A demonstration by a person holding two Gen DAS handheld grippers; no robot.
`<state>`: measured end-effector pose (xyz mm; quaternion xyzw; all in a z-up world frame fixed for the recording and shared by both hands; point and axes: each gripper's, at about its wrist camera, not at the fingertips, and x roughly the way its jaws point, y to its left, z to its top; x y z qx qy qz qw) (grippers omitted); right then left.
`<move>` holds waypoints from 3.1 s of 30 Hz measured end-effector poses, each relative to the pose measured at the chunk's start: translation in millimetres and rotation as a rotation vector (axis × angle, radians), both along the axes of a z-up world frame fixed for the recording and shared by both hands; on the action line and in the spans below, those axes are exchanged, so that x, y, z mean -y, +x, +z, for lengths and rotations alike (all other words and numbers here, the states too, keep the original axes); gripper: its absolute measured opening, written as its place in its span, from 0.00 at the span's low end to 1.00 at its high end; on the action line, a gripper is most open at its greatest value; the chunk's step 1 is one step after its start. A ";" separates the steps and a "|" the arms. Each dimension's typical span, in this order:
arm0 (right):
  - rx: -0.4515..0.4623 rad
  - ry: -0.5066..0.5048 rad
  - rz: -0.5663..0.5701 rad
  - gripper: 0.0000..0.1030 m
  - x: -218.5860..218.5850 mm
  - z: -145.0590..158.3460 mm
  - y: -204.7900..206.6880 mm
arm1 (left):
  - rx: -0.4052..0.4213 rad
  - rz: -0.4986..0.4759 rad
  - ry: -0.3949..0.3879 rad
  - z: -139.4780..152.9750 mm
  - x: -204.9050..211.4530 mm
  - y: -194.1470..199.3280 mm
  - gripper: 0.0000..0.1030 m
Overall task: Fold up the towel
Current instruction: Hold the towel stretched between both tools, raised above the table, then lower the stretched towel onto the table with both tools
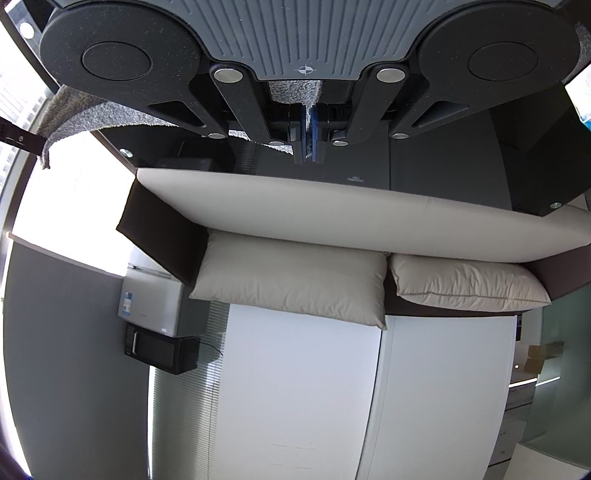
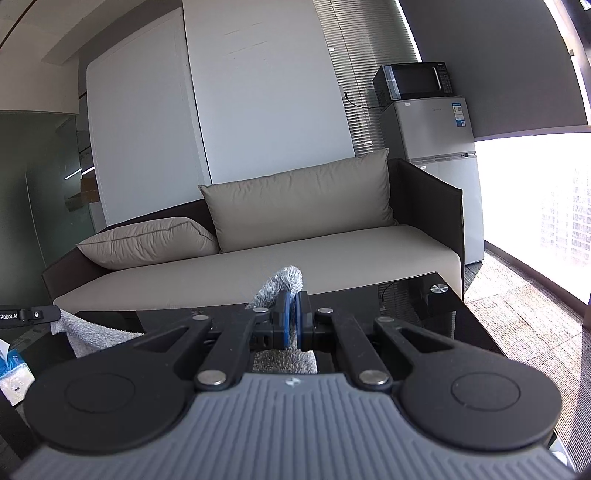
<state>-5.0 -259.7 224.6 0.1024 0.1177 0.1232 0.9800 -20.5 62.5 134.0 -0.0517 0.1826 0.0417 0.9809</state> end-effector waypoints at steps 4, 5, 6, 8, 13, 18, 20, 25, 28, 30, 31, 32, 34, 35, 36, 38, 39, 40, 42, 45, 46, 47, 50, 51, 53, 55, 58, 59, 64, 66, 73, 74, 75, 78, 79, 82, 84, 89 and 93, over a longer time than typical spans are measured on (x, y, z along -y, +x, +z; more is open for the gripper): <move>-0.027 -0.002 -0.009 0.03 -0.7 -14.7 24.8 | -0.025 -0.002 0.012 -13.7 -1.5 24.2 0.03; -0.035 -0.001 -0.010 0.03 -0.8 -19.0 30.8 | -0.033 -0.001 0.014 -18.2 -2.3 30.6 0.03; -0.044 0.001 -0.012 0.03 -1.0 -24.1 37.5 | -0.037 0.000 0.015 -20.8 -2.4 34.5 0.03; -0.061 0.000 -0.013 0.03 -2.0 -32.1 48.0 | -0.052 0.001 0.015 -30.1 -3.7 44.6 0.03; -0.105 -0.023 -0.014 0.03 -7.8 -52.7 74.4 | -0.085 0.009 0.021 -51.4 -6.5 64.4 0.03; -0.136 -0.035 -0.019 0.03 -13.7 -69.1 97.9 | -0.113 0.015 0.037 -68.7 -10.5 82.6 0.03; -0.146 -0.042 -0.018 0.03 -16.5 -73.4 104.8 | -0.120 0.017 0.042 -72.4 -13.4 89.5 0.03; -0.174 -0.049 -0.017 0.03 -22.0 -84.6 124.5 | -0.136 0.026 0.049 -80.4 -19.9 107.1 0.03; -0.191 -0.052 -0.024 0.03 -23.5 -91.2 136.4 | -0.145 0.023 0.057 -84.2 -20.9 114.7 0.03; -0.197 -0.052 -0.026 0.03 -24.7 -93.6 142.4 | -0.158 0.021 0.066 -89.5 -22.1 121.5 0.03; -0.199 -0.053 -0.026 0.03 -25.5 -94.1 144.5 | -0.165 0.021 0.069 -91.8 -22.5 124.0 0.03; -0.199 -0.057 -0.026 0.03 -26.6 -94.5 146.9 | -0.172 0.019 0.069 -94.4 -23.4 127.4 0.03; -0.203 -0.069 -0.027 0.03 -29.2 -95.6 152.8 | -0.180 0.013 0.068 -98.3 -24.3 134.2 0.03; -0.205 -0.074 -0.029 0.03 -30.2 -96.2 155.1 | -0.184 0.010 0.070 -99.9 -24.1 137.1 0.03; -0.210 -0.078 -0.031 0.03 -31.3 -97.4 158.1 | -0.187 0.007 0.075 -101.6 -23.5 139.8 0.03; -0.223 -0.087 -0.034 0.03 -33.3 -100.0 163.4 | -0.194 0.001 0.081 -104.9 -22.5 144.7 0.03; -0.230 -0.098 -0.037 0.03 -34.9 -101.9 166.1 | -0.197 0.000 0.081 -106.5 -22.3 146.3 0.03; -0.235 -0.109 -0.040 0.03 -36.2 -104.0 168.3 | -0.203 0.000 0.080 -108.7 -22.5 148.8 0.03; -0.247 -0.126 -0.043 0.03 -38.1 -108.2 172.6 | -0.216 0.000 0.079 -113.4 -23.3 154.4 0.03; -0.263 -0.137 -0.048 0.03 -39.3 -113.5 178.2 | -0.231 -0.001 0.076 -117.9 -25.2 160.5 0.03; -0.265 -0.140 -0.048 0.03 -39.7 -115.0 179.4 | -0.238 -0.001 0.074 -120.0 -26.2 162.8 0.03; -0.267 -0.144 -0.047 0.03 -40.2 -116.6 180.7 | -0.244 -0.001 0.074 -121.9 -27.3 164.7 0.03; -0.273 -0.154 -0.059 0.03 -40.8 -120.4 183.9 | -0.260 0.000 0.072 -127.4 -30.5 169.1 0.03; -0.277 -0.156 -0.062 0.03 -40.6 -121.6 185.3 | -0.262 0.004 0.071 -128.2 -31.5 169.8 0.03; -0.283 -0.156 -0.064 0.03 -39.8 -123.5 187.8 | -0.258 0.002 0.073 -129.5 -33.3 171.5 0.04; -0.285 -0.160 -0.069 0.04 -39.7 -124.8 189.6 | -0.254 0.011 0.080 -129.8 -35.2 172.8 0.04; -0.294 -0.164 -0.082 0.04 -38.9 -126.9 192.3 | -0.258 0.020 0.078 -130.9 -39.2 175.0 0.06; -0.297 -0.167 -0.086 0.04 -38.8 -127.7 193.2 | -0.259 0.024 0.078 -131.0 -40.3 175.4 0.06; -0.314 -0.176 -0.085 0.06 -39.2 -130.6 196.6 | -0.266 0.019 0.071 -129.1 -44.7 174.6 0.07; -0.313 -0.183 -0.083 0.09 -39.9 -131.3 197.1 | -0.276 -0.021 0.072 -127.0 -41.6 173.3 0.07; -0.307 -0.189 -0.096 0.21 -39.4 -130.5 196.4 | -0.295 -0.135 0.108 -134.8 -18.7 171.3 0.07; -0.307 -0.187 -0.097 0.23 -39.1 -130.5 196.3 | -0.298 -0.144 0.108 -136.3 -16.5 171.3 0.07; -0.307 -0.186 -0.098 0.23 -38.6 -130.4 196.1 | -0.302 -0.150 0.109 -137.5 -14.7 171.1 0.07; -0.308 -0.184 -0.095 0.24 -38.0 -130.3 196.8 | -0.315 -0.180 0.108 -137.0 -10.8 167.0 0.08; -0.310 -0.184 -0.093 0.24 -38.2 -130.5 197.1 | -0.319 -0.189 0.110 -137.1 -9.5 165.5 0.08; -0.311 -0.186 -0.091 0.24 -39.0 -130.6 197.9 | -0.335 -0.219 0.114 -141.2 -4.8 163.1 0.08; -0.311 -0.183 -0.087 0.25 -39.4 -130.0 197.7 | -0.346 -0.227 0.109 -144.9 -3.5 163.6 0.08; -0.313 -0.178 -0.091 0.27 -37.6 -129.3 197.3 | -0.366 -0.232 0.091 -153.9 -2.8 167.8 0.08; -0.319 -0.172 -0.089 0.27 -37.3 -129.9 197.1 | -0.358 -0.214 0.079 -154.5 -4.9 171.0 0.08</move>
